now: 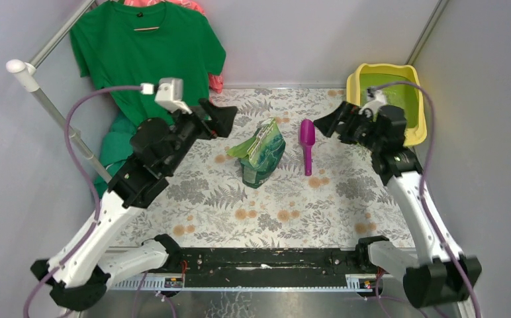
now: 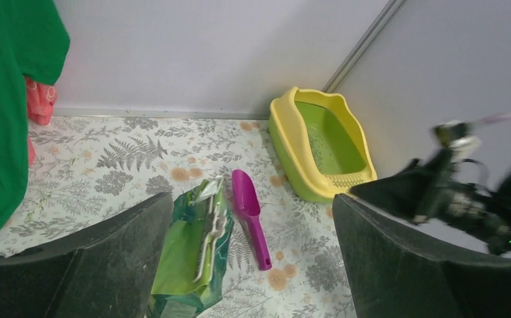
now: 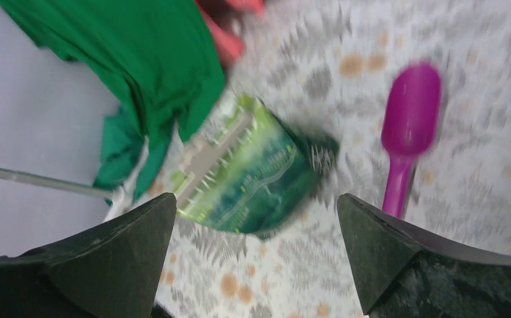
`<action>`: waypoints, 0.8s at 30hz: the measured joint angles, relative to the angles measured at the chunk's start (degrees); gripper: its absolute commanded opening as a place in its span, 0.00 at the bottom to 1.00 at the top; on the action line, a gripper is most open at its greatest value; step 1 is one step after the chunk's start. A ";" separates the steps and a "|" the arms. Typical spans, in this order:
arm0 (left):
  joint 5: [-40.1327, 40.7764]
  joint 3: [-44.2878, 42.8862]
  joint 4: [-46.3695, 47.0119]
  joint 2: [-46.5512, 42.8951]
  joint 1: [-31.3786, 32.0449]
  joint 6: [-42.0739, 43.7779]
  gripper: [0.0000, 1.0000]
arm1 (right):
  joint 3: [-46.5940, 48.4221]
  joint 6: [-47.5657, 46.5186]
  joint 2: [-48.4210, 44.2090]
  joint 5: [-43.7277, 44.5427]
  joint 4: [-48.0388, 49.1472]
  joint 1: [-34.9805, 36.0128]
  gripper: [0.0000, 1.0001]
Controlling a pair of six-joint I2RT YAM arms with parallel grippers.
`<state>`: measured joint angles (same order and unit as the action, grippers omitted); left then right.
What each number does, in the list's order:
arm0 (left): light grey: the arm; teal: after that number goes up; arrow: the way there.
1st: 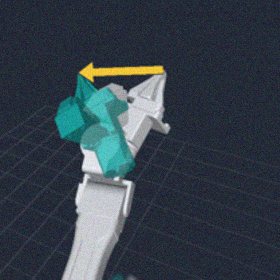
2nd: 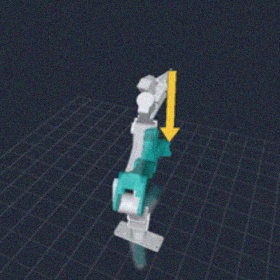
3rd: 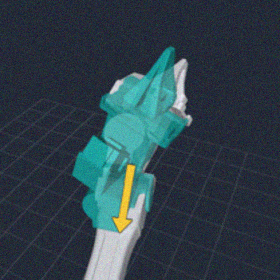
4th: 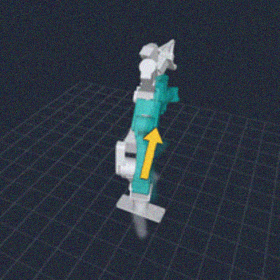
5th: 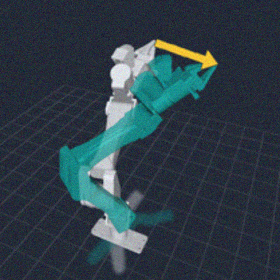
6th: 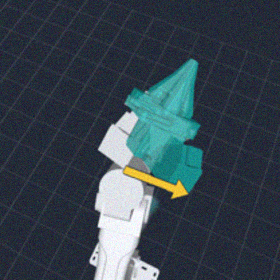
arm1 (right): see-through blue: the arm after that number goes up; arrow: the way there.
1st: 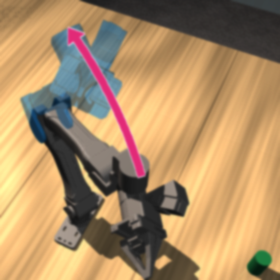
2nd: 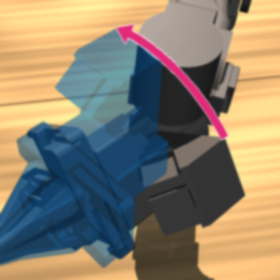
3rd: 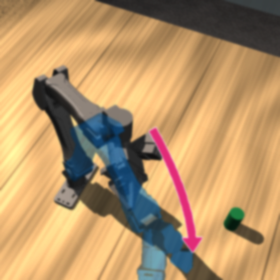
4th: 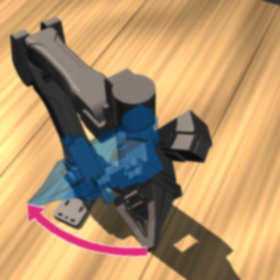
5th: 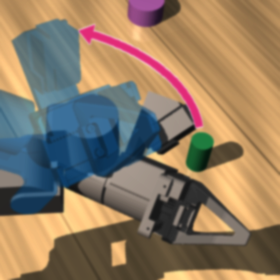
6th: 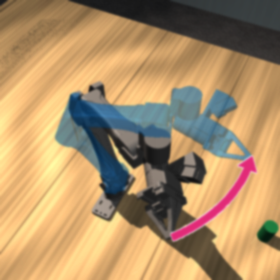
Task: Fill the litter box with clean litter
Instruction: Remove the clamp from the cat litter bag.
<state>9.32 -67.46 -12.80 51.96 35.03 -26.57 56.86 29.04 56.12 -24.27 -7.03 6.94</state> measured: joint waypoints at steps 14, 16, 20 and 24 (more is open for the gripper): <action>20.46 3.48 -14.05 4.79 6.45 -7.82 0.98 | 26.45 2.21 23.26 14.29 -22.03 19.89 0.90; 19.85 3.63 -13.64 5.53 6.43 -8.07 0.96 | 29.70 4.22 25.59 16.02 -23.52 22.99 0.91; 18.25 5.29 -12.02 7.98 5.92 -8.39 0.87 | 31.78 8.07 28.98 18.08 -25.44 26.53 0.91; 13.55 11.28 -8.79 11.65 -0.66 -9.29 0.53 | 36.13 10.82 33.24 20.24 -29.38 27.87 0.92</action>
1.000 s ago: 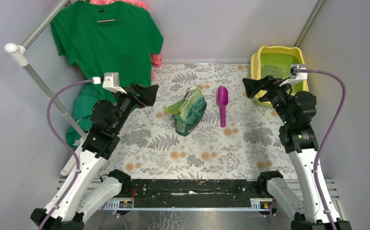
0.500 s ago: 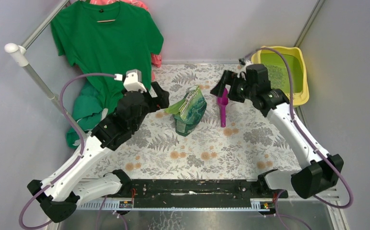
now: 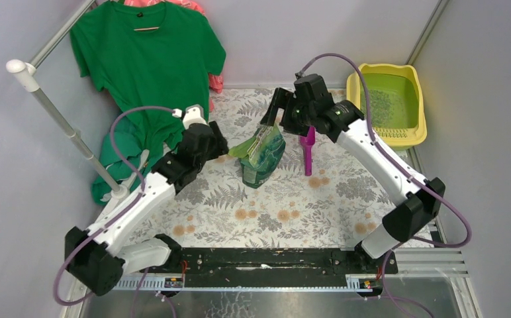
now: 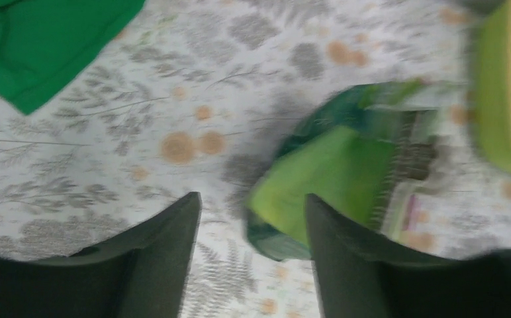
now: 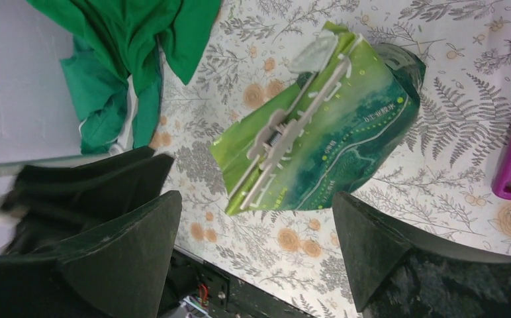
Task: Fill the litter box with clean litter
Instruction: Remove the clamp from the cat litter bag.
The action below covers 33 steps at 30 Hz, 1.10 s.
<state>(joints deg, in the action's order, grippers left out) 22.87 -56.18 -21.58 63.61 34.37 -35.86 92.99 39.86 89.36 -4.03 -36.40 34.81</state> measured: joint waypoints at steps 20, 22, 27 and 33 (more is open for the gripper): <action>-16.31 2.86 11.72 17.22 -11.10 -2.27 0.34 | 15.89 4.90 20.46 6.12 -12.48 2.25 0.65; -16.24 2.32 12.39 18.27 -9.55 -2.25 0.33 | 16.50 5.18 20.79 6.08 -13.00 2.40 0.61; -15.93 1.66 13.49 21.20 -6.16 -2.49 0.32 | 16.74 5.70 20.76 6.08 -13.09 2.91 0.44; -15.28 1.66 14.56 22.08 -4.76 -3.26 0.32 | 15.76 6.21 19.61 6.03 -14.36 3.17 0.00</action>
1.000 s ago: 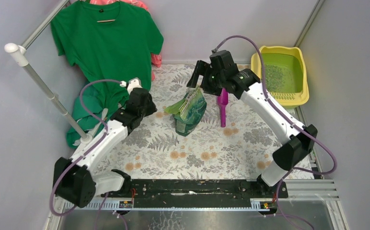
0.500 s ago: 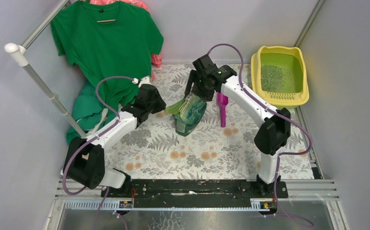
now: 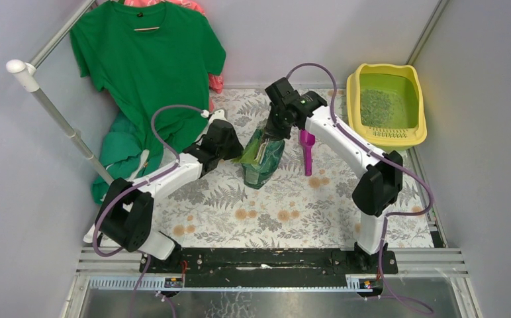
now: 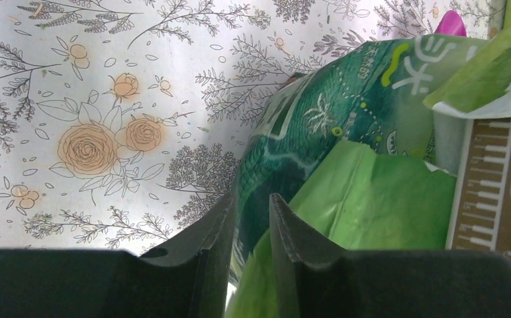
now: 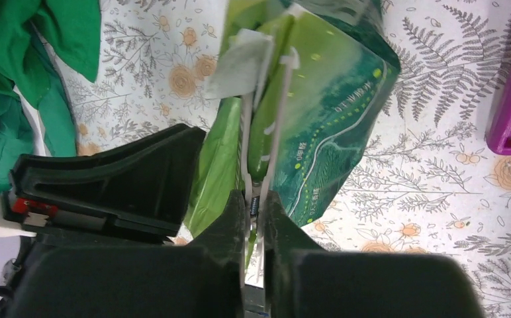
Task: Fill the litter box with clean litter
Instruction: Remove the clamp from the cat litter bag.
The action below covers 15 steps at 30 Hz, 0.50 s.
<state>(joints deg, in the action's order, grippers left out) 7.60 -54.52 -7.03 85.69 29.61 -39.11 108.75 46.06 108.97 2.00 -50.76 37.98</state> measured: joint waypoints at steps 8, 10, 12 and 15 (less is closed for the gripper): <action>0.63 0.00 0.07 -0.09 0.76 -0.07 0.32 | -1.51 -0.90 -4.31 0.04 -1.79 0.02 0.00; 0.74 0.00 0.07 -0.15 0.96 -0.11 0.32 | -0.66 -1.64 -6.05 0.22 -2.60 0.09 0.00; 0.79 0.00 0.04 -0.20 1.11 -0.24 0.32 | 2.27 -2.67 -7.58 0.61 -4.17 0.11 0.00; 0.81 0.00 -0.07 -0.50 1.18 -0.31 0.39 | 7.89 -4.85 -8.55 2.51 -5.99 0.13 0.00</action>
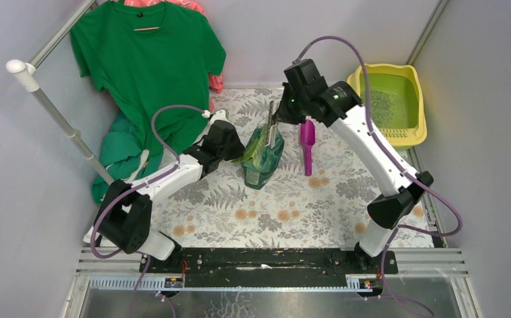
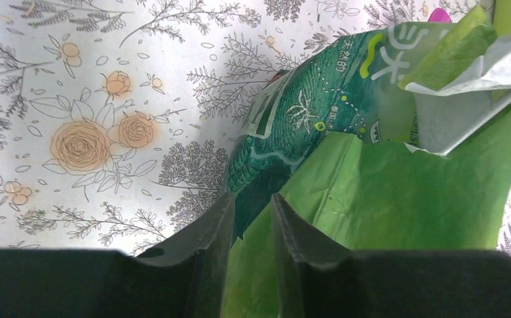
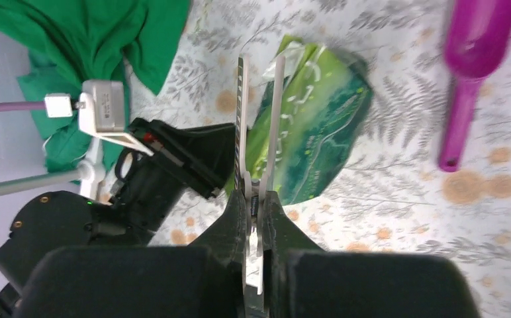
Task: Fill the litter box with clean litter
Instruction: Remove the clamp from the cat litter bag, then place the clamp at the center of the board.
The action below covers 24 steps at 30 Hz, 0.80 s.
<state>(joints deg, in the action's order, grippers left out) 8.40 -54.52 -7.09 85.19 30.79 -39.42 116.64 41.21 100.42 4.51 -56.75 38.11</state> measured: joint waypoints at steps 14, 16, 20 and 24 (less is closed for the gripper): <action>-4.04 -3.76 -4.37 -10.10 -1.25 0.44 0.79 | -37.68 -13.90 -13.38 10.82 8.31 -1.09 0.07; -6.69 -4.44 -4.33 -10.73 -2.47 0.37 0.79 | -39.54 -15.47 -12.59 10.21 11.28 -1.09 0.14; -10.60 -4.42 -4.68 -10.88 -5.57 0.02 0.79 | -40.02 -18.03 -9.57 9.16 16.65 -1.09 0.34; -13.38 -2.58 -4.00 -10.91 -7.93 -0.44 0.79 | -40.57 -19.82 -5.16 7.98 21.09 -1.09 0.49</action>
<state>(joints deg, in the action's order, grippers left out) -4.97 -57.10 -11.09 74.28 22.85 -39.86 76.07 21.39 95.26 12.49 -35.66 37.01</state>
